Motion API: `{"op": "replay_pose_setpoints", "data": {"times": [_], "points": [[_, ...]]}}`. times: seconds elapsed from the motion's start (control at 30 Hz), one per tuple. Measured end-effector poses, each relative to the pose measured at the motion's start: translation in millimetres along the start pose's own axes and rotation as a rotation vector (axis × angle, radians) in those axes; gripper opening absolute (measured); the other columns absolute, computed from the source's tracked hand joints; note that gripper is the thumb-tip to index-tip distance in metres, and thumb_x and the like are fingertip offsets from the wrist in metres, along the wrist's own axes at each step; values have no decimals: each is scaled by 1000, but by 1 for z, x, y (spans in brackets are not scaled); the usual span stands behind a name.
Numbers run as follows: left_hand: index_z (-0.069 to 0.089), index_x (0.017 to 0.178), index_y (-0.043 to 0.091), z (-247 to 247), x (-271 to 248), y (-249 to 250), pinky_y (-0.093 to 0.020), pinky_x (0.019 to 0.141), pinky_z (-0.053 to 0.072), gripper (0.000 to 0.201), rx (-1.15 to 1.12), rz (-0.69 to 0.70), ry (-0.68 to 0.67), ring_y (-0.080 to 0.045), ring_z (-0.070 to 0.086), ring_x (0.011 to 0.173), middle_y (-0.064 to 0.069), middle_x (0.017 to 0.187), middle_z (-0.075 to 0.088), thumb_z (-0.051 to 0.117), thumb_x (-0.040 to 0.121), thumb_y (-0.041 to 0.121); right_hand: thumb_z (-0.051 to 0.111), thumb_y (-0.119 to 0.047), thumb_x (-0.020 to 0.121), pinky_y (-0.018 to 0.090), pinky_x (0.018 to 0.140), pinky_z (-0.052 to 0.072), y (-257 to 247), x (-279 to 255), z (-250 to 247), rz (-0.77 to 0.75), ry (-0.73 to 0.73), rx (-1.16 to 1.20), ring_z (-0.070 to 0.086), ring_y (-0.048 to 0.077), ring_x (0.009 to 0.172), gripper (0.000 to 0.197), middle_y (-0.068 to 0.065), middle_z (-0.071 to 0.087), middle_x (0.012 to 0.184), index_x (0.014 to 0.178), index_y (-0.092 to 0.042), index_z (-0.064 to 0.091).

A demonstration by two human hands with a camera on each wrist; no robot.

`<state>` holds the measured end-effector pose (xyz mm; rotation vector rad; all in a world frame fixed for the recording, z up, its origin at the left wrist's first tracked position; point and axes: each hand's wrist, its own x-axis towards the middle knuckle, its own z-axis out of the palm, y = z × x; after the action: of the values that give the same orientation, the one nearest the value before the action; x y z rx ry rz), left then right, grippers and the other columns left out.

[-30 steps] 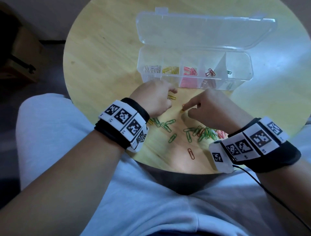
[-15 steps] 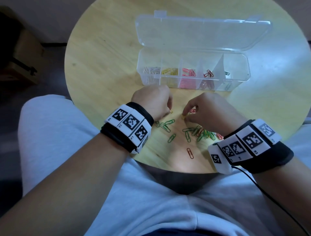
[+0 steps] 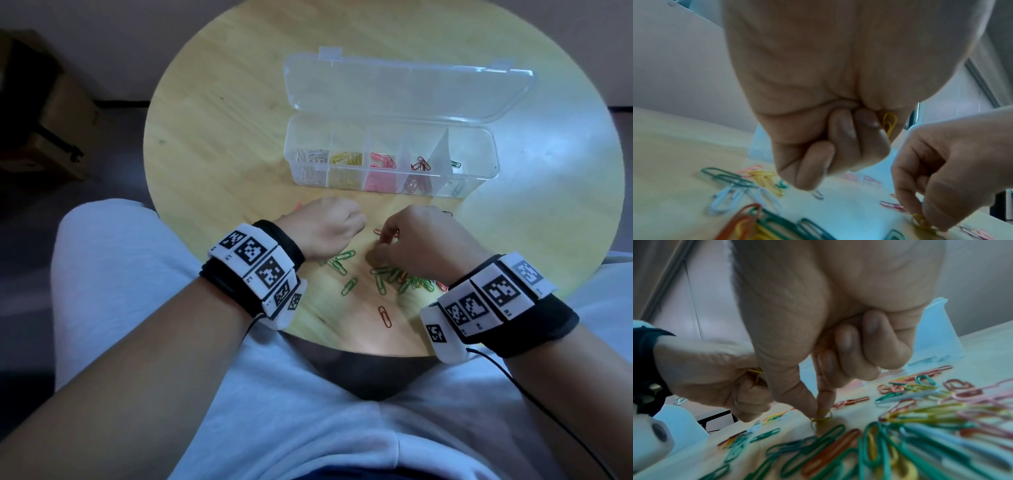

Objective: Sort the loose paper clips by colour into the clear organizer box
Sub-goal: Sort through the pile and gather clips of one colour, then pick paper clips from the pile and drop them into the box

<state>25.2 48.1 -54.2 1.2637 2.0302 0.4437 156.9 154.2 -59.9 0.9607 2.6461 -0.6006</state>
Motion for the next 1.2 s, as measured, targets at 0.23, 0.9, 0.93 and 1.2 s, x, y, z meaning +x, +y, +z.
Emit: {"op": "replay_pose_setpoints", "data": {"times": [0.23,0.9,0.93,1.2], "points": [[42,75,18,-6,-2,-4,-20,42,31,32,-191,-10,57,-3,39,41,4,61,51,43,101,36,41,-16,88,30,54,34,2,0,-9,41,-5,598,46,14,56,18,-1,45,63,70,-14,45],[53,64,14,-22,-9,-4,-20,42,22,23,-532,-51,135,-11,28,37,8,45,37,45,86,10,37,-10,82,24,47,14,-53,33,-61,-18,-3,1359,18,14,46,20,0,27,54,66,-13,48],[53,63,13,-23,-9,-4,-21,43,23,23,-463,-49,150,-12,30,38,7,47,37,47,85,12,39,-11,76,25,48,16,-60,38,-66,-38,71,1350,18,15,47,16,1,26,55,62,-13,47],[52,69,8,-18,-5,-9,-20,42,26,20,-303,-25,175,-5,34,40,2,57,39,46,88,11,38,-16,53,28,53,35,-78,66,-67,-135,233,1206,22,20,56,1,7,26,61,53,-15,37]]}}
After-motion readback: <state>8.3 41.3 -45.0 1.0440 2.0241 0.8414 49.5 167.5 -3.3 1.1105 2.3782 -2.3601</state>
